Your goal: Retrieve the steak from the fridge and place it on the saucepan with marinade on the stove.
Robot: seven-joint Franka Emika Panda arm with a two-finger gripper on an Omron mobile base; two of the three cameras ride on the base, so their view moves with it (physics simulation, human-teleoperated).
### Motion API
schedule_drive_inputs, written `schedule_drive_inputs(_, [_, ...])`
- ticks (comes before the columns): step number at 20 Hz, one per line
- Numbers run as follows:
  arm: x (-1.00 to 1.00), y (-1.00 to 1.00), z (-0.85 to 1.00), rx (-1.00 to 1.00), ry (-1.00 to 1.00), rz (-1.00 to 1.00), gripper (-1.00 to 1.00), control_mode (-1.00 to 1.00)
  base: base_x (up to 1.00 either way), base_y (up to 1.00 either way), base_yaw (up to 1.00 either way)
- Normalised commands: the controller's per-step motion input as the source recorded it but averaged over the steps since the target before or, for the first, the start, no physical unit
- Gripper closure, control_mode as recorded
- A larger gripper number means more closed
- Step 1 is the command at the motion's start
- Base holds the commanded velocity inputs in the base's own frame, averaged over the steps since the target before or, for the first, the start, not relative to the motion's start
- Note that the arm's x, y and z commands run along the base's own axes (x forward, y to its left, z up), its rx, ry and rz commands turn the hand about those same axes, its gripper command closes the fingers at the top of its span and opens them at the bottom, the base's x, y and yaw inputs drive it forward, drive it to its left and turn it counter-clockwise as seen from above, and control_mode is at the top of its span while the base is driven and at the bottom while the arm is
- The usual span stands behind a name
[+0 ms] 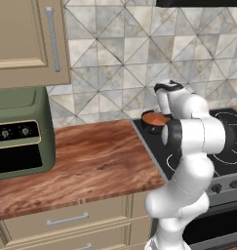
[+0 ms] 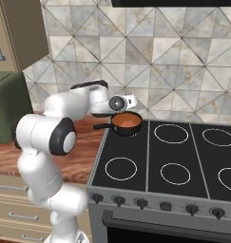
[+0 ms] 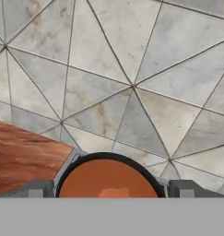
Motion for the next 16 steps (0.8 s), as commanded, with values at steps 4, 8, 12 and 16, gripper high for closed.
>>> schedule_drive_inputs(4, [-1.0, -0.31, 0.47, 0.01, -0.34, 0.0, -1.0, -1.0, 0.0, 0.0, 0.0])
schedule_drive_inputs(8, [-1.0, -0.56, 0.57, 0.06, -0.28, 0.0, -1.0, -1.0, 0.0, 0.0, 0.0])
schedule_drive_inputs(12, [-0.91, -0.62, 0.49, 0.06, -0.21, 0.0, -1.0, -1.0, 0.0, 0.0, 0.0])
schedule_drive_inputs(16, [-0.71, -0.58, 0.5, 0.05, -0.14, 0.0, -1.0, -1.0, 0.0, 0.0, 0.0])
